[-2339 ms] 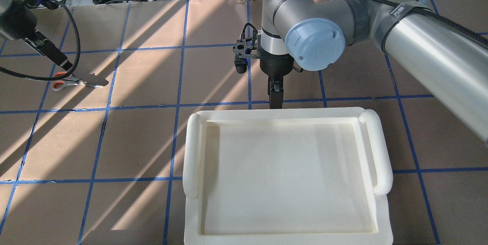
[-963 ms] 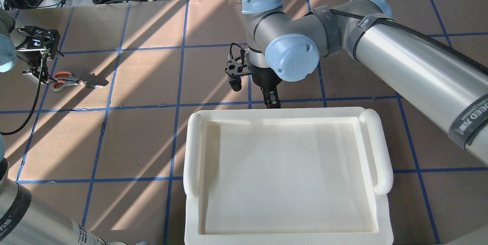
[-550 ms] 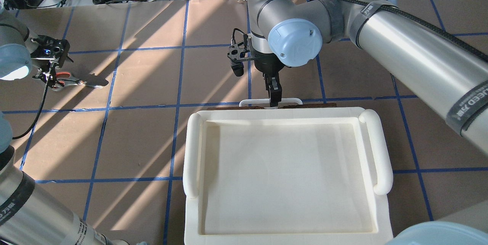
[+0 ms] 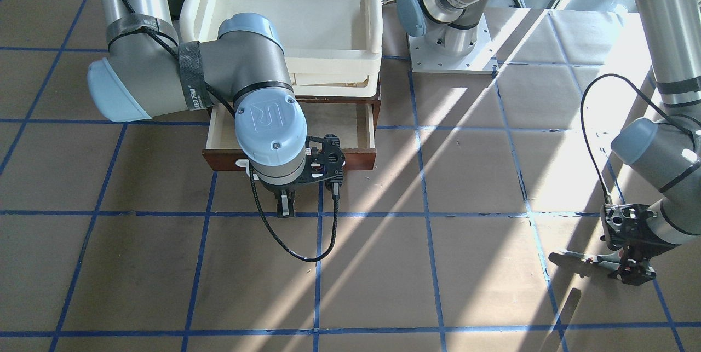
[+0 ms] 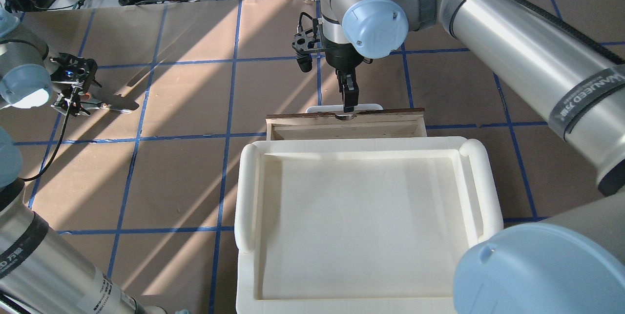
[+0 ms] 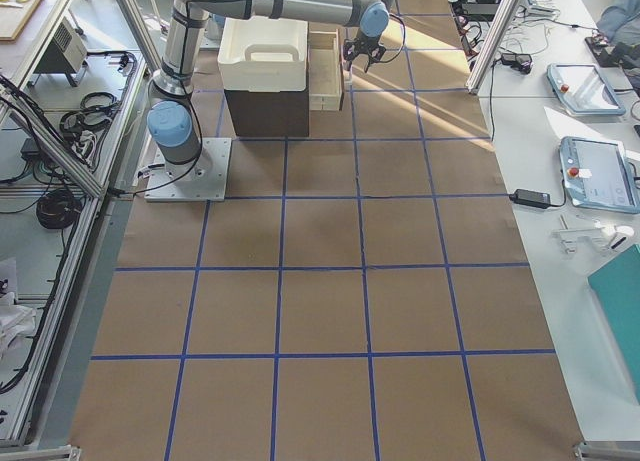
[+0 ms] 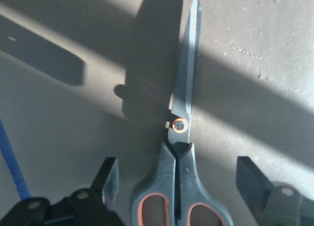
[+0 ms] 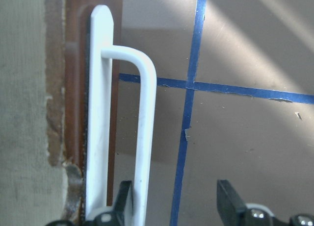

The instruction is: Place scissors in drawer with both arms

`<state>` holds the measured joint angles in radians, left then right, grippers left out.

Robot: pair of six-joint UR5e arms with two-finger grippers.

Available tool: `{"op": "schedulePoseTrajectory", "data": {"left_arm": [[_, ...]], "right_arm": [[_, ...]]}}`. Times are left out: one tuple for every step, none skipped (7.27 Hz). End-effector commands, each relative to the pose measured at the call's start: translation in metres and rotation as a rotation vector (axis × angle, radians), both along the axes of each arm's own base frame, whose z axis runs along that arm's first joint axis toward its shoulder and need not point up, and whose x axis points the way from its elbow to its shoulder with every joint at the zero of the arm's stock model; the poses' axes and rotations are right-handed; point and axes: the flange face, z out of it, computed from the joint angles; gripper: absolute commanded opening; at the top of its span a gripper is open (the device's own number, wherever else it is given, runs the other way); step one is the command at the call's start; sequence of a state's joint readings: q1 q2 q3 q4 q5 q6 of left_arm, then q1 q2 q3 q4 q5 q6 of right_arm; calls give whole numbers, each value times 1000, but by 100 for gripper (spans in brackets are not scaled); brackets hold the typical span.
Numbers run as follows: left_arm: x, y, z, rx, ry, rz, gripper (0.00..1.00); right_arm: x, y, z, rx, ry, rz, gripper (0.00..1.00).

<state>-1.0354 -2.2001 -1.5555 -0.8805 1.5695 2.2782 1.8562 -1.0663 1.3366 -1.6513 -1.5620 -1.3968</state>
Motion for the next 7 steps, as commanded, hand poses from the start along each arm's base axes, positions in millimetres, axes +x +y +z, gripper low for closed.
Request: {"op": "schedulePoseTrajectory", "data": {"left_arm": [[0, -1, -11, 11, 7, -3, 87], [0, -1, -12, 14, 6, -3, 87], [0, -1, -12, 14, 6, -1, 86], [1, 0, -12, 16, 6, -1, 86], [1, -1, -14, 18, 5, -2, 86], [3, -3, -17, 21, 2, -2, 85], [3, -4, -18, 21, 3, -2, 85]], "right_arm": [[-2, -18, -2, -16, 14, 2, 65], [-1, -26, 0, -40, 7, 13, 65], [-2, -31, -1, -43, 5, 14, 64], [-1, -36, -3, -46, 1, 34, 63], [1, -42, -5, -50, -3, 41, 63], [2, -45, -7, -60, -4, 43, 63], [2, -48, -9, -63, -1, 55, 63]]}}
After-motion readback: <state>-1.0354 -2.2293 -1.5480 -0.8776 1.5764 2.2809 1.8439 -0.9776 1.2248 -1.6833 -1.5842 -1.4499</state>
